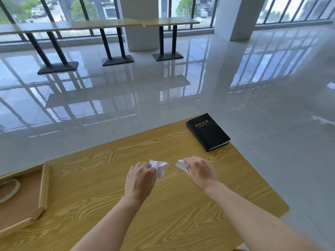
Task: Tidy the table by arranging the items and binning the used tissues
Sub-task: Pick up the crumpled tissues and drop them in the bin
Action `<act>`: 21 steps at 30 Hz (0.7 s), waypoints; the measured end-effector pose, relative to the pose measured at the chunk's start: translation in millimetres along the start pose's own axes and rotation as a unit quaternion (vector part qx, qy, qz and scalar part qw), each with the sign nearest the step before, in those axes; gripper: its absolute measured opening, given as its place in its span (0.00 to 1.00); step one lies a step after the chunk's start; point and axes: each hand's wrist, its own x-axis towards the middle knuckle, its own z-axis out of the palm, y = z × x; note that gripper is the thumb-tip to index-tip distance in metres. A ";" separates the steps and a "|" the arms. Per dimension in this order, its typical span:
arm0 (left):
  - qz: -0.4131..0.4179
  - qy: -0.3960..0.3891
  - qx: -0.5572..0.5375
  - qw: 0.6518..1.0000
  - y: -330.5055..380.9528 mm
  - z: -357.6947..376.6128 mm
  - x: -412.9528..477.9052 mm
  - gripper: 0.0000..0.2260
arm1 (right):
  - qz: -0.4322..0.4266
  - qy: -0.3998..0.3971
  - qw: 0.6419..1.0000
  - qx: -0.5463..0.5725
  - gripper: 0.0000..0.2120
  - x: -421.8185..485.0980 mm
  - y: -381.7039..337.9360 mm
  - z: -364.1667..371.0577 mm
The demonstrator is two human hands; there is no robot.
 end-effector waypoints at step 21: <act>0.137 -0.038 -0.042 0.989 41.6 -11.0 -79.9 0.08 | 0.142 0.042 0.989 -0.001 0.14 -157.3 -23.1 -15.5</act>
